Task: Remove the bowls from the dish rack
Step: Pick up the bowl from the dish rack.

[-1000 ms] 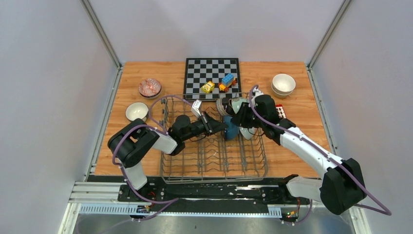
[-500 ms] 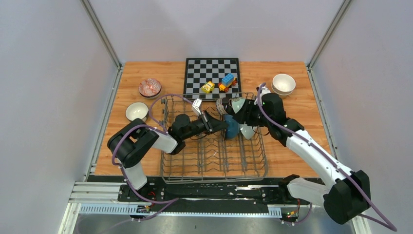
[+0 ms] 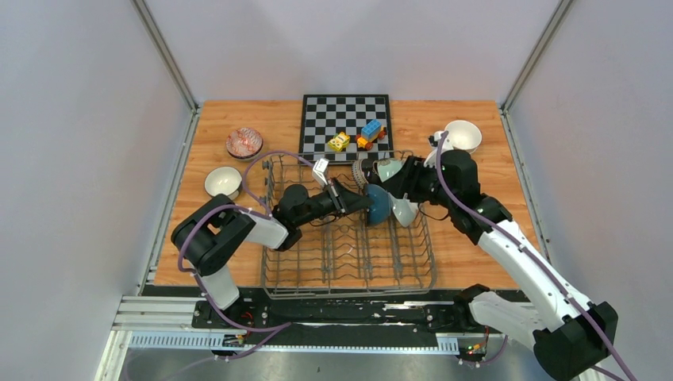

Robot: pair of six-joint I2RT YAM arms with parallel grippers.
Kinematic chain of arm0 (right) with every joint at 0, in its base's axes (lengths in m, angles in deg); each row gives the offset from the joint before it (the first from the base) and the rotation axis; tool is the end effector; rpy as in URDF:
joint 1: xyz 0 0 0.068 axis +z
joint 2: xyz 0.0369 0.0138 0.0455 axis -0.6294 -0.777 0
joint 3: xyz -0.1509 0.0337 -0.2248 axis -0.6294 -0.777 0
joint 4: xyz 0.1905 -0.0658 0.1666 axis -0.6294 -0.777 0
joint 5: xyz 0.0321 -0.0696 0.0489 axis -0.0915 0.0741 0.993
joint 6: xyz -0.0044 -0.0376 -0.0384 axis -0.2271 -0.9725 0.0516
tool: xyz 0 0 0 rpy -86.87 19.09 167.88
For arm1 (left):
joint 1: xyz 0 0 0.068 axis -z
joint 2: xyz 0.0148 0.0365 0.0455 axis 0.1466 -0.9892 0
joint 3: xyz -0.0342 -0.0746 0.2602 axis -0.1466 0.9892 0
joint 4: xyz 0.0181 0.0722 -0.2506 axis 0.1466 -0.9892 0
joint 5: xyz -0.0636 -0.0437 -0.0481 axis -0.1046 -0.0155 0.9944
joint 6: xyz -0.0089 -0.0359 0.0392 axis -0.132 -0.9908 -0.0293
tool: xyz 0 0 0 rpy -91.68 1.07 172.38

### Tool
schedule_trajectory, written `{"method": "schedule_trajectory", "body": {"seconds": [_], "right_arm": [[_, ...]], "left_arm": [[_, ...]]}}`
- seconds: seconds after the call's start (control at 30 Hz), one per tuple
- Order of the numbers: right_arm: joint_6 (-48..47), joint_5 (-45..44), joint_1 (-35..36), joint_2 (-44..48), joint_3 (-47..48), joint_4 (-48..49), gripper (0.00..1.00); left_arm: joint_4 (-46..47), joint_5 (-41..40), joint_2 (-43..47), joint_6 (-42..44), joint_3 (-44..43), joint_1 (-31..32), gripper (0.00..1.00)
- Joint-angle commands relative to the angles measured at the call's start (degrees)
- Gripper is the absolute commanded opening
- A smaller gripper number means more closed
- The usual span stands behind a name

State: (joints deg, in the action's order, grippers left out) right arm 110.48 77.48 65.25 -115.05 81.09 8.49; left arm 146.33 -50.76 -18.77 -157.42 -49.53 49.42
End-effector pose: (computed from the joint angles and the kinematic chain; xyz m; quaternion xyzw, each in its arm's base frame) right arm 0.2009 0.1083 0.3316 -0.0172 0.8097 0.3711 0.4542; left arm 0.2328 -0.2208 0.1794 -0.0408 0.6878 -0.6699 0.2768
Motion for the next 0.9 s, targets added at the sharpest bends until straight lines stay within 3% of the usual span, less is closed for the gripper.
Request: {"method": "schedule_trajectory", "body": {"seconds": [0.0,0.87], "right_arm": [[-0.01,-0.55,-0.84,1.66,0.16,-2.7,0.57],[-0.84,-0.22,-0.86,5.8,-1.55,-4.19,0.55]], "left_arm": [[6.58,0.29,3.78,0.32,-0.19,-0.3,0.0],[7.22,0.59,9.14,-0.75,2.75,-0.3,0.0]]}}
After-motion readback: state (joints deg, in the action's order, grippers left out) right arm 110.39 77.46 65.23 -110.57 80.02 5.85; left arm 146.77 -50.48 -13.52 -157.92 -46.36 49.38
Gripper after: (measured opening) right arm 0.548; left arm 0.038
